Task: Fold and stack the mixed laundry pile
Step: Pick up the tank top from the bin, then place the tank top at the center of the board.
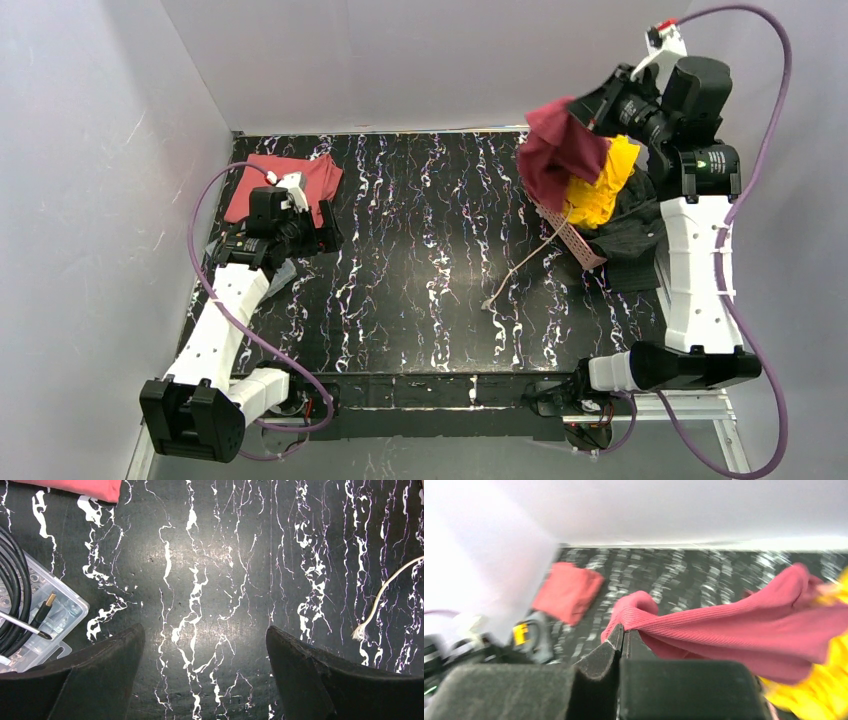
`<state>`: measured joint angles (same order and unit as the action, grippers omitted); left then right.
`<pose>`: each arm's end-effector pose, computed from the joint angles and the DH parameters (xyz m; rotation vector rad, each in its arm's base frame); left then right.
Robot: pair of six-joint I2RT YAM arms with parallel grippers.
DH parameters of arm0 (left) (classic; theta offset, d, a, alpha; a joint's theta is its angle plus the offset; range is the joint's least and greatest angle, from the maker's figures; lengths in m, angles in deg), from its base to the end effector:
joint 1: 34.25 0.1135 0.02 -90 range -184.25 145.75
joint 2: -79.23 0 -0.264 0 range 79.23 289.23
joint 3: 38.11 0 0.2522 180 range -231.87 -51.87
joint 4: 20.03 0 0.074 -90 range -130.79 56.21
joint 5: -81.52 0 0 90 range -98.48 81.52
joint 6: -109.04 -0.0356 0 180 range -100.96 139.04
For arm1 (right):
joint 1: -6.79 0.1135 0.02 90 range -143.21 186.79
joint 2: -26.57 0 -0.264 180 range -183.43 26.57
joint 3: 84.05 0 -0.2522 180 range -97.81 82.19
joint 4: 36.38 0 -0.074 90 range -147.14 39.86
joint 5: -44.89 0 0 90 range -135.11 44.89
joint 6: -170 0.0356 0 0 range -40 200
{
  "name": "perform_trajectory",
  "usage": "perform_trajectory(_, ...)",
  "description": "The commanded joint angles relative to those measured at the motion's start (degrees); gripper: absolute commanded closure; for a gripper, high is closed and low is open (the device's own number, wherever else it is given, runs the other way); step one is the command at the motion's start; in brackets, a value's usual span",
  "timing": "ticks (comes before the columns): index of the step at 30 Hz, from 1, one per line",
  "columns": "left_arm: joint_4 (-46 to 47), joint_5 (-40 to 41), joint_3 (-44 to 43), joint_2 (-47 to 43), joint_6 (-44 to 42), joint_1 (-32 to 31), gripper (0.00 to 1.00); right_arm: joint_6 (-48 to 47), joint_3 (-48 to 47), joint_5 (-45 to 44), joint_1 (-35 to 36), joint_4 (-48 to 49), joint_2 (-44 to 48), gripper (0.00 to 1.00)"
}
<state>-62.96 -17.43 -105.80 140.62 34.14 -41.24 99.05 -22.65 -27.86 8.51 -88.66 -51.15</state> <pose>0.2295 -0.0337 0.3078 -0.0701 2.2271 -0.3854 0.2600 0.0184 0.5152 0.0496 1.7902 0.5274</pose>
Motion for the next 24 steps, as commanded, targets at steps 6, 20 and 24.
perform_trajectory(6,0.5,-1.0,-0.7,-1.7,0.7,2.7,0.10,18.5,-17.7,23.3,17.6,15.6,-8.7,0.99)
perform_trajectory(20,1.4,-3.8,0.5,-1.5,1.9,3.2,0.11,13.8,40.1,-4.9,24.0,23.8,9.5,0.88)
perform_trajectory(24,-1.0,-6.1,1.6,0.8,3.6,1.4,0.14,13.3,60.6,-11.9,24.0,22.9,14.0,0.40)
